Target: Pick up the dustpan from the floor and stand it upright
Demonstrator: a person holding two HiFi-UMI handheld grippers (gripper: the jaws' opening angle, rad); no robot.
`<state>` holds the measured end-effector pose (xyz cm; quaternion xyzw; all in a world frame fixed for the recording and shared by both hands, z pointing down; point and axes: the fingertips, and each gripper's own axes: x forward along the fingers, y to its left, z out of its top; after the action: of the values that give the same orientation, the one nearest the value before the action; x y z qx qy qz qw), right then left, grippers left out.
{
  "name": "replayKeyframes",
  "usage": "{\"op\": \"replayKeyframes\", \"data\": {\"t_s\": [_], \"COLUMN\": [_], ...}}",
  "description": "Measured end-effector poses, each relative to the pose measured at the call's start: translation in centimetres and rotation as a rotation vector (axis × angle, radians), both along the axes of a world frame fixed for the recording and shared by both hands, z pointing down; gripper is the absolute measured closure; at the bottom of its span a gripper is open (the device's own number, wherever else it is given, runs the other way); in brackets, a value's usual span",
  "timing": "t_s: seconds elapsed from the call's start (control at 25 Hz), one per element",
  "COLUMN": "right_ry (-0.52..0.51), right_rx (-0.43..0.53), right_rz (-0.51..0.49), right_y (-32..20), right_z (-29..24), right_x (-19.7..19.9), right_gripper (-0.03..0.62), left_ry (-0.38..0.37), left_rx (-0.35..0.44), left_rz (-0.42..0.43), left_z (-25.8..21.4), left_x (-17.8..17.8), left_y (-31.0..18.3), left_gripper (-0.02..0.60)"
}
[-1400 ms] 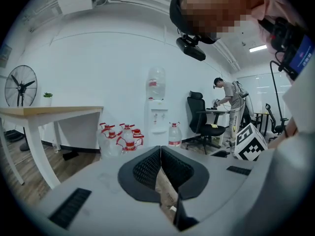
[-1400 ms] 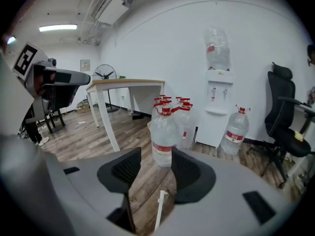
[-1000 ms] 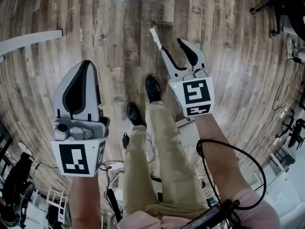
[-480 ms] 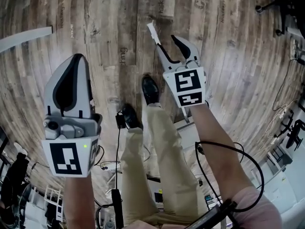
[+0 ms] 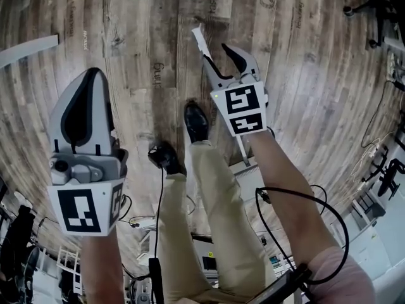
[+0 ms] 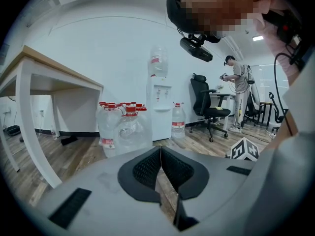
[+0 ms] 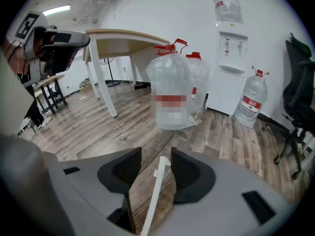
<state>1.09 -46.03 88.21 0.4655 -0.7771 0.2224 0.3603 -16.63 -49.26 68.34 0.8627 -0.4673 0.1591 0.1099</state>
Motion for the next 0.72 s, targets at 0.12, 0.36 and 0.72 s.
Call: {"op": "replayKeyframes", "data": {"t_s": [0.12, 0.36, 0.72], "right_ry": [0.008, 0.019, 0.036], "right_rx": [-0.014, -0.046, -0.091], "right_rz": [-0.02, -0.019, -0.029], "right_y": [0.6, 1.0, 0.3], "right_z": [1.3, 3.9, 8.0], "right_x": [-0.1, 0.0, -0.3], "right_gripper": [0.406, 0.407, 0.405], "left_ry": [0.001, -0.003, -0.007], "left_rx": [-0.003, -0.015, -0.021], "left_rz": [-0.003, -0.01, -0.032], "left_z": [0.7, 2.1, 3.8], "left_x": [0.0, -0.2, -0.9], "left_y": [0.2, 0.5, 0.0], "left_gripper": [0.568, 0.568, 0.568]}}
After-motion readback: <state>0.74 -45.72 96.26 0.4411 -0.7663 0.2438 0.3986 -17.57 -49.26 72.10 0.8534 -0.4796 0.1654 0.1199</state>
